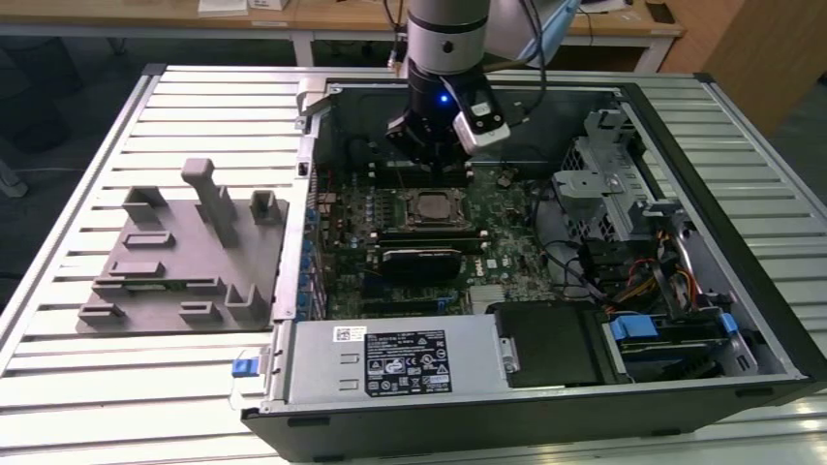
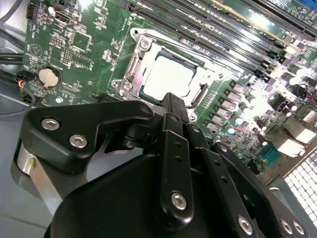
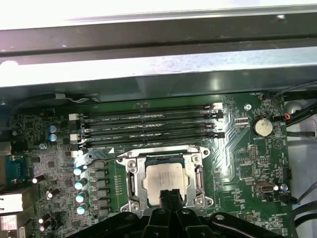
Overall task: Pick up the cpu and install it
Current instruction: 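Install the first cpu locking lever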
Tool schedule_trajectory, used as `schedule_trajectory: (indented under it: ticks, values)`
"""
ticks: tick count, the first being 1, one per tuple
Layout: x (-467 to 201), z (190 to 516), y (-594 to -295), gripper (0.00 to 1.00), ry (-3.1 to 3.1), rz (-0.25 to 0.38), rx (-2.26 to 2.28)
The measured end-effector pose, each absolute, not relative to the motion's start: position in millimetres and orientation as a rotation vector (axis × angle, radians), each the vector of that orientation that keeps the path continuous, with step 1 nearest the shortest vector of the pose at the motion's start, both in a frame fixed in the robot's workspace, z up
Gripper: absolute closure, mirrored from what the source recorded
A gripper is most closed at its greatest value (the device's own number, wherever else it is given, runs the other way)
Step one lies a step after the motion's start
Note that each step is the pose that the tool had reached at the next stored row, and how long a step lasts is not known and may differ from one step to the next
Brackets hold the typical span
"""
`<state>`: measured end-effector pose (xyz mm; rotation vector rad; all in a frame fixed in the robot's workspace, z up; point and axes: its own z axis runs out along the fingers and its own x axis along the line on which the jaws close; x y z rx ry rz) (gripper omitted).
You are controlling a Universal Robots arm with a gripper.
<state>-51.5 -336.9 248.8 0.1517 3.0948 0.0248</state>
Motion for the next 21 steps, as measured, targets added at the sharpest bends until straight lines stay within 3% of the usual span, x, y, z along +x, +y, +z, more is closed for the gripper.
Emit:
schedule_trajectory:
  ticks: [21]
  values:
    - [-90,249,-337,0.89,3.095,0.025,0.152]
